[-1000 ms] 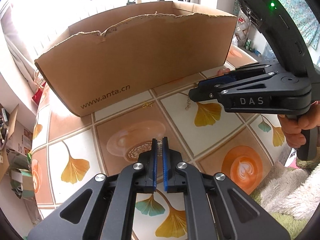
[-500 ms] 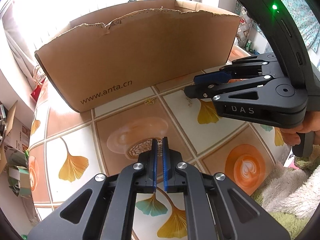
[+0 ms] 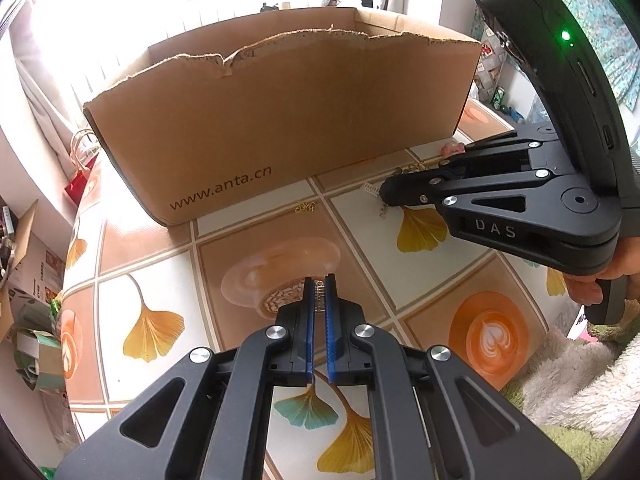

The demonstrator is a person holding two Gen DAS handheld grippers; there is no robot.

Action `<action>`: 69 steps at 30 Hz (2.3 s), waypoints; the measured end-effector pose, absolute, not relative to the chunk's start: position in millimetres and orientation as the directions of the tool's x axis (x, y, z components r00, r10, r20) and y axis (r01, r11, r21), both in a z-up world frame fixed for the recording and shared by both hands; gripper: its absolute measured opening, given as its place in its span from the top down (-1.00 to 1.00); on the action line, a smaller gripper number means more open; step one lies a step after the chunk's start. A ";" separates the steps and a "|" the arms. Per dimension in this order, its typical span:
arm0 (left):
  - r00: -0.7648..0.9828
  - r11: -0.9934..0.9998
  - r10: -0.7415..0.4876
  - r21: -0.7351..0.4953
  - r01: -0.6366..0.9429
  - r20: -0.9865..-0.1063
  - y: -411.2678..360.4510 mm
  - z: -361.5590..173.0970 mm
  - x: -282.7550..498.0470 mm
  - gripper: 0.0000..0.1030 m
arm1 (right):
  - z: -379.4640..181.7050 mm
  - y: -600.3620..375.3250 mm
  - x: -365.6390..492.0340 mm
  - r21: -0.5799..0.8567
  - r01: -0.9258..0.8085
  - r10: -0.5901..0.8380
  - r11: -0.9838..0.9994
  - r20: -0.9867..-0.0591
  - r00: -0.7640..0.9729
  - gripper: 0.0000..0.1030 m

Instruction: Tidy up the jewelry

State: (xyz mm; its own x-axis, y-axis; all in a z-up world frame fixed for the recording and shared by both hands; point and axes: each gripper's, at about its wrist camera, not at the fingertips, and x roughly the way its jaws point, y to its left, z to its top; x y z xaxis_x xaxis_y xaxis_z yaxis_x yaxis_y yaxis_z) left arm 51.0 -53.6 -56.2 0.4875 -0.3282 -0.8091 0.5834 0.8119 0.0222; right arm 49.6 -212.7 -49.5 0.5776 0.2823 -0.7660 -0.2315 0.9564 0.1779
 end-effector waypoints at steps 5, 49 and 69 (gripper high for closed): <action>0.499 0.815 -0.328 0.027 0.579 -0.802 -51.4 -51.4 46.7 0.91 | -40.1 -220.7 45.6 0.214 -0.225 0.308 0.950 -0.742 0.595 1.00; 0.524 0.768 -0.534 -0.122 0.629 -0.663 -97.9 52.8 165.9 0.90 | 55.5 -311.7 120.1 0.313 -0.245 0.386 0.918 -0.554 0.738 1.00; 0.329 0.771 -0.576 -0.362 0.524 -0.749 -134.4 10.1 233.2 0.88 | 39.3 -348.5 163.2 0.333 -0.180 0.359 0.925 -0.621 0.696 0.92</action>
State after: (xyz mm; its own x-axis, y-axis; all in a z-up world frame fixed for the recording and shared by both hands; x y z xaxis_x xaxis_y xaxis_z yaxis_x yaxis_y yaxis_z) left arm 233.2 -134.4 10.1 0.3290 -0.5756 -0.7487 0.5239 0.7709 -0.3624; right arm 163.2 -348.5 39.3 0.6964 0.3592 -0.6214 -0.1798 0.9255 0.3334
